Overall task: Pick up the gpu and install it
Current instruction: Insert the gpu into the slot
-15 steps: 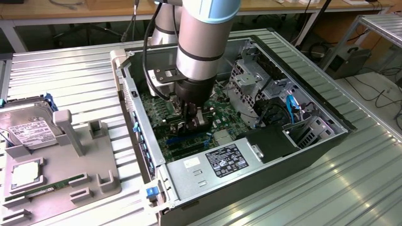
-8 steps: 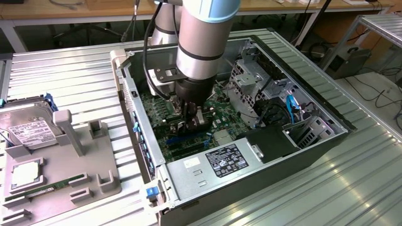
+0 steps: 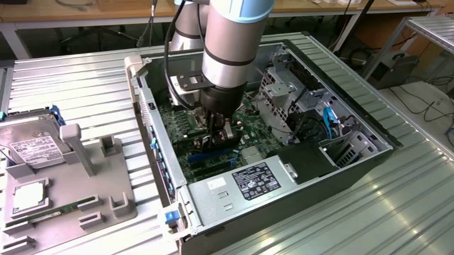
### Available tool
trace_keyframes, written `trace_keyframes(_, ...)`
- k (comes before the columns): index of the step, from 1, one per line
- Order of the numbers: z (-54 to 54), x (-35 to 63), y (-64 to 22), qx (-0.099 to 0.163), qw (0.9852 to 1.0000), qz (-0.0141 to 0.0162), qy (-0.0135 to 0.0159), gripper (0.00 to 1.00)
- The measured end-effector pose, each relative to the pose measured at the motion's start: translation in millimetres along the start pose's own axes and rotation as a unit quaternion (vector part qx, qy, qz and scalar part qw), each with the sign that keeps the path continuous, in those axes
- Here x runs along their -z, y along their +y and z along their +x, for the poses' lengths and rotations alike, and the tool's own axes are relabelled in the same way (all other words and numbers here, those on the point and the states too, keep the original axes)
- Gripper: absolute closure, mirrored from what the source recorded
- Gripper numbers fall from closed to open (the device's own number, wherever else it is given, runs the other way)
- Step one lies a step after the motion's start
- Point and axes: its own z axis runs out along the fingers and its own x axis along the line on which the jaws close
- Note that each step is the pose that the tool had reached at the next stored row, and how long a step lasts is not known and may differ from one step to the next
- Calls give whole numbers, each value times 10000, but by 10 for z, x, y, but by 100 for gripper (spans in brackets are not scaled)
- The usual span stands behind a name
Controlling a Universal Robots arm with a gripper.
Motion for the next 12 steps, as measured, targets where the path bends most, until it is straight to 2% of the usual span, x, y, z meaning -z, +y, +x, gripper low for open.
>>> trace_keyframes(5,0,3,-2,-1,10000,-9,2,74)
trace_keyframes(12,2,41,-2,-2,10000,-69,9,74)
